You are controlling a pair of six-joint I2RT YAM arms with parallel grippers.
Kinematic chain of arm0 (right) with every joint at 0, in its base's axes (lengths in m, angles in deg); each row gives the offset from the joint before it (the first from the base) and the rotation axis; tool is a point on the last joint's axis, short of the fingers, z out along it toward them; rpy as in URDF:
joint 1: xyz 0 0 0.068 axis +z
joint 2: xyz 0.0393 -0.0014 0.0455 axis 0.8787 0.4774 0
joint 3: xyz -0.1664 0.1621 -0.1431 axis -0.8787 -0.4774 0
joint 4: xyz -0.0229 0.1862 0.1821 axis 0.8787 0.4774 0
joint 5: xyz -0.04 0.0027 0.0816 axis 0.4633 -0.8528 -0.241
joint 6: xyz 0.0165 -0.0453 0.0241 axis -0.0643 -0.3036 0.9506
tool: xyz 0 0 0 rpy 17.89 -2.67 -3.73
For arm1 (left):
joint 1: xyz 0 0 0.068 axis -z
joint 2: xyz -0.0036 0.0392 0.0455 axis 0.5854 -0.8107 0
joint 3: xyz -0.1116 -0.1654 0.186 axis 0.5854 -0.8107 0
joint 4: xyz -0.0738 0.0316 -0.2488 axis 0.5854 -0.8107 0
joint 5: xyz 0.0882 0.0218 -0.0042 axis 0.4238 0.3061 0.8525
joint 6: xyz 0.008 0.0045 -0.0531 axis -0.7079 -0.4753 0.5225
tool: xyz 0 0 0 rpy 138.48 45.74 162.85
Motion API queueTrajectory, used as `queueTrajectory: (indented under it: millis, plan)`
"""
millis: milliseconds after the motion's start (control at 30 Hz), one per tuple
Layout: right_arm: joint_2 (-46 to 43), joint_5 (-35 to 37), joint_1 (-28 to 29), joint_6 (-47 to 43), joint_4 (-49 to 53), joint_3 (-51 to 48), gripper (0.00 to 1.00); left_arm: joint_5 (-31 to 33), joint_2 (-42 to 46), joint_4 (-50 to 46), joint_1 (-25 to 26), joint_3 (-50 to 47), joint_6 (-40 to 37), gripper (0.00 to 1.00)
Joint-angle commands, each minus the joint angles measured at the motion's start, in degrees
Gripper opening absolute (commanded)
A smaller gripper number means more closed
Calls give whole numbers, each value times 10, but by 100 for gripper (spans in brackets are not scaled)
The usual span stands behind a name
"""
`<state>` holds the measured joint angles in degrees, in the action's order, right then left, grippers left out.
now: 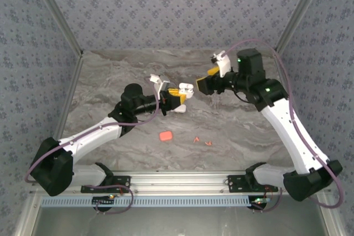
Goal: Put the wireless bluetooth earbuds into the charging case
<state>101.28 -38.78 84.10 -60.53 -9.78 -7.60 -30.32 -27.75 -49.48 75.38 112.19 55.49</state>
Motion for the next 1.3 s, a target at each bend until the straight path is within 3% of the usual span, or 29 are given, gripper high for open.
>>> queueTrajectory:
  millis: [0, 100, 267, 667, 1267]
  plan:
    - [-26, -86, -33, 95, -81, -54, 83, 2, 8, 50, 4, 18, 7, 0]
    - [-37, -139, -47, 161, -155, -100, 100, -2, 7, 54, 4, 31, 6, 0]
    - [-25, -205, -36, 226, -228, -134, 100, -15, 2, 55, 4, 50, 7, 0]
    - [26, -247, 16, 243, -240, -87, 100, -19, -5, 62, 4, 52, 16, 0]
    - [-13, -244, 27, 215, -174, -80, 100, 3, -7, 26, 4, 46, 4, 0]
